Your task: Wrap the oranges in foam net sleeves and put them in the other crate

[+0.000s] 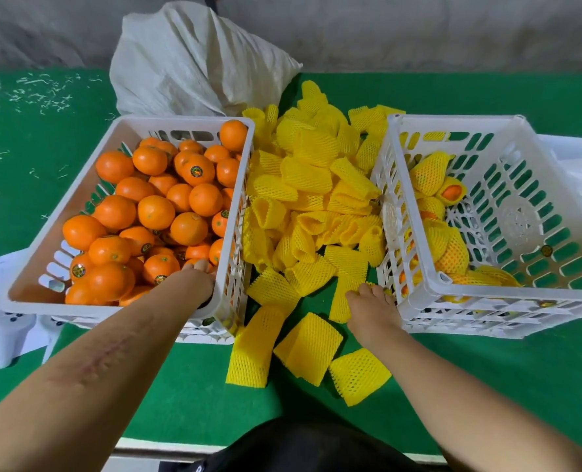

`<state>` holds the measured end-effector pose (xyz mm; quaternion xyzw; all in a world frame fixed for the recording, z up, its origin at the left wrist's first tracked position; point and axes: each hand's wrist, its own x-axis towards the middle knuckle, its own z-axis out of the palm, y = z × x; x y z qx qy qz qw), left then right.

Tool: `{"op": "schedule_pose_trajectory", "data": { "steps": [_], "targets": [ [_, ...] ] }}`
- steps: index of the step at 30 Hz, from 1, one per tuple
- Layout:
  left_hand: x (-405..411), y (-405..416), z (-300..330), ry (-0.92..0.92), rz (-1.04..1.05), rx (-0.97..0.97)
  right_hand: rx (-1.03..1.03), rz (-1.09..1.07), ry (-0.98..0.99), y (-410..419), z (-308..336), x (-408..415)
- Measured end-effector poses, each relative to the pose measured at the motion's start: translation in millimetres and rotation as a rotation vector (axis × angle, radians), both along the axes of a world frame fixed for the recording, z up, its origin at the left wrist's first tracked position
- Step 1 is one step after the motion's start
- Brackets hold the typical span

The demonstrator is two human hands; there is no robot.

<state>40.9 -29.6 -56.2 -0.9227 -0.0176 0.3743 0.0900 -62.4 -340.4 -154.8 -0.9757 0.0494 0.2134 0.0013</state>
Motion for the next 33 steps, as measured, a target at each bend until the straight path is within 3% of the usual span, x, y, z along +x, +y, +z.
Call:
{"op": "schedule_pose_trajectory", "data": {
  "steps": [2,6,10,16,22,27,33],
  "targets": [
    [0.9,-4.8,10.8,0.061,-0.017,0.020,0.086,-0.086,-0.108,-0.1,-0.1,3.2],
    [-2.9,-8.0,19.8,0.080,-0.043,0.002,0.517,-0.324,-0.338,0.1,9.3,5.7],
    [-11.7,-11.9,22.9,0.031,-0.070,0.043,0.786,-0.383,-0.300,10.4,21.8,8.1],
    [-9.9,-12.5,17.3,0.031,-0.241,0.179,0.923,-0.376,-0.280,27.0,31.5,8.4],
    [-1.4,-5.0,7.3,0.010,-0.718,0.410,0.941,-0.356,-0.223,25.6,29.7,2.8],
    [-0.1,-0.2,2.6,-0.140,-0.732,0.409,0.954,-0.374,-0.216,18.1,27.3,3.8],
    [-5.8,5.2,-5.3,-0.271,-0.607,0.337,1.062,-0.428,-0.209,18.8,29.1,7.5]
  ]
}}
